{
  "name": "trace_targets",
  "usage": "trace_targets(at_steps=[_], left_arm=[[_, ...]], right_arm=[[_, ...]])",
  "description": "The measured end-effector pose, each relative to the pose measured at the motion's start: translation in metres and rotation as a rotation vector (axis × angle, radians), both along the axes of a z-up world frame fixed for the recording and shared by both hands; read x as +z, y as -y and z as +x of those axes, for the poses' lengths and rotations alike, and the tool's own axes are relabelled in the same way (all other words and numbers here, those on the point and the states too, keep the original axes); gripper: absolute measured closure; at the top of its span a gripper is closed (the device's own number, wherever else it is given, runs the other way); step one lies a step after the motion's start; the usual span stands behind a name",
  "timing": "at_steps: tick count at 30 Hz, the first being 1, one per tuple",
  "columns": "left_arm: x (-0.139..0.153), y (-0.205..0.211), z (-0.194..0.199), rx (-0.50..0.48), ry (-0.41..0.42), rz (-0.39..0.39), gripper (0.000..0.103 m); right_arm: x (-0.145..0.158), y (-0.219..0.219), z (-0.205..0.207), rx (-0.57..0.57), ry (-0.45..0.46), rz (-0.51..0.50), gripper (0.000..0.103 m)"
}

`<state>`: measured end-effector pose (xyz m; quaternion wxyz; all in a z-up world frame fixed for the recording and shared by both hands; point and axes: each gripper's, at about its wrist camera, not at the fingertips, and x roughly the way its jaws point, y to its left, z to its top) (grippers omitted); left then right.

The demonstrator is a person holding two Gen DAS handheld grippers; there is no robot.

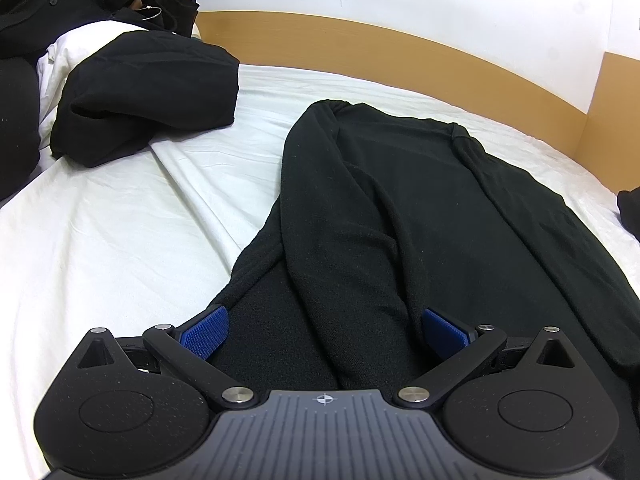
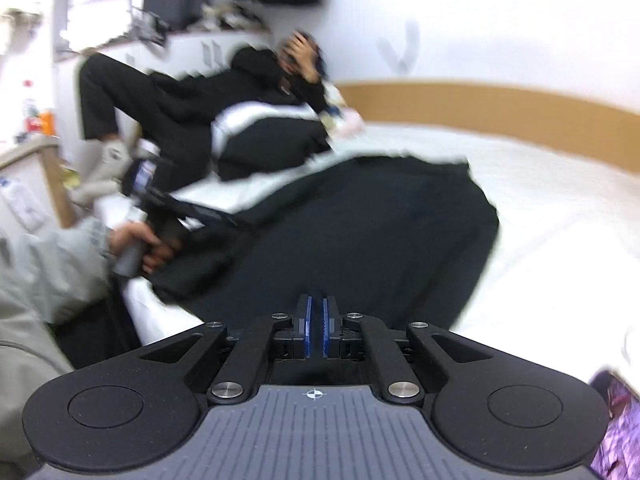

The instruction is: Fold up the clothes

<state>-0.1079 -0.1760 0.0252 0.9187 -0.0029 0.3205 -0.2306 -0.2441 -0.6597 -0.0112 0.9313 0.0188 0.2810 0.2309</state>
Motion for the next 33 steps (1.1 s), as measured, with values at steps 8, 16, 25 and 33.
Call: trace_targets(at_steps=[8,16,25,33], left_arm=[[0.0,-0.004,0.0,-0.001,-0.004,-0.021,0.001],[0.0,-0.004,0.0,0.0,-0.004,-0.024,0.001],[0.0,0.001,-0.001,0.005,0.003,0.005,0.001],[0.0,0.006,-0.002,0.008,0.007,0.043,0.001]], right_arm=[[-0.053,-0.01,0.038,-0.023,-0.191,-0.037,0.075],[-0.063,-0.023,0.045,-0.066,-0.115,-0.004,0.052],[-0.047,-0.021,0.025,-0.061,-0.009,0.001,0.099],[-0.027,-0.01,0.002,-0.066,0.058,0.027,0.1]])
